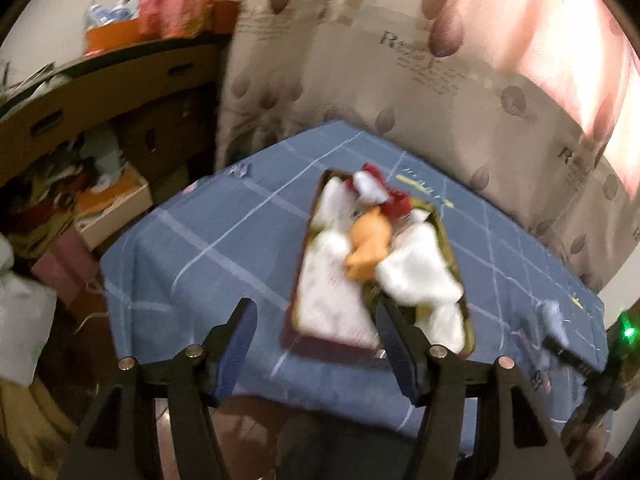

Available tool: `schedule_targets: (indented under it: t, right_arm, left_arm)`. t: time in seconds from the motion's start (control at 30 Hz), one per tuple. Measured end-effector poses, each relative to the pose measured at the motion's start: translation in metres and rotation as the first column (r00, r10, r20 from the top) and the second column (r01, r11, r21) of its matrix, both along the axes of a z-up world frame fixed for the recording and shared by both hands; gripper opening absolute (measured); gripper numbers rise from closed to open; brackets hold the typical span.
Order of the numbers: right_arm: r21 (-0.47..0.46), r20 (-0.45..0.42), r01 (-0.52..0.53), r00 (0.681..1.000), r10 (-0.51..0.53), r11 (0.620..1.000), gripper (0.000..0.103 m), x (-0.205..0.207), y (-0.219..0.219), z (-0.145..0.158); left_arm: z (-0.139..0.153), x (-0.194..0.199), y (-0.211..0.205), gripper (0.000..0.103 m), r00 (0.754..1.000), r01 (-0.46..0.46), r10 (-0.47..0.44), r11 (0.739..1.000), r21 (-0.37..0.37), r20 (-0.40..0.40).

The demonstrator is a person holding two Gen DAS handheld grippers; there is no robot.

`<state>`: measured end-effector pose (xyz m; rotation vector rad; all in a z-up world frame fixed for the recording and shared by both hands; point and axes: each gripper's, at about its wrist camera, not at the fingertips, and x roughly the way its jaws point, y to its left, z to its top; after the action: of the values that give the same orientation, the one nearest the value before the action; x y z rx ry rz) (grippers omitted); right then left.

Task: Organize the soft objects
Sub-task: 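Lower the red-and-white bundle into the tin with left while right holds the blue sock, then carry the blue fuzzy sock over the gold tin with the right gripper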

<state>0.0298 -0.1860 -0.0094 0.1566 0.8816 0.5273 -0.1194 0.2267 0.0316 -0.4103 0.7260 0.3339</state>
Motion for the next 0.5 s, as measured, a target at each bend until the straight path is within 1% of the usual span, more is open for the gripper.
schedule_targets:
  t: [0.1, 0.17, 0.3, 0.33, 0.4, 0.5]
  right_arm:
    - [0.058, 0.022, -0.075, 0.997, 0.074, 0.995, 0.024, -0.012, 0.026, 0.023]
    - [0.088, 0.034, -0.151, 0.988, 0.148, 0.985, 0.024, -0.023, 0.054, 0.039]
    - [0.125, 0.042, -0.289, 0.957, 0.286, 0.949, 0.024, -0.042, 0.113, 0.056]
    - [0.129, 0.044, -0.331, 0.944, 0.328, 0.935, 0.024, -0.046, 0.135, 0.06]
    - [0.109, 0.058, -0.39, 0.921, 0.385, 0.914, 0.024, -0.053, 0.168, 0.065]
    - [0.094, 0.065, -0.448, 0.894, 0.444, 0.889, 0.024, -0.057, 0.207, 0.067]
  left_arm:
    - [-0.007, -0.011, 0.004, 0.063, 1.0, -0.028, 0.028, 1.0, -0.001, -0.007]
    - [-0.006, -0.013, 0.009, 0.063, 0.999, -0.052, 0.052, 0.999, 0.004, -0.003]
    - [-0.002, -0.019, 0.014, 0.063, 0.996, -0.09, 0.09, 0.995, 0.036, 0.008]
    - [-0.002, -0.02, 0.015, 0.063, 0.995, -0.097, 0.097, 0.994, 0.044, 0.006]
    - [0.0, -0.021, 0.016, 0.063, 0.995, -0.102, 0.102, 0.993, 0.055, 0.005]
    - [0.002, -0.022, 0.022, 0.064, 0.993, -0.12, 0.12, 0.991, 0.057, 0.011]
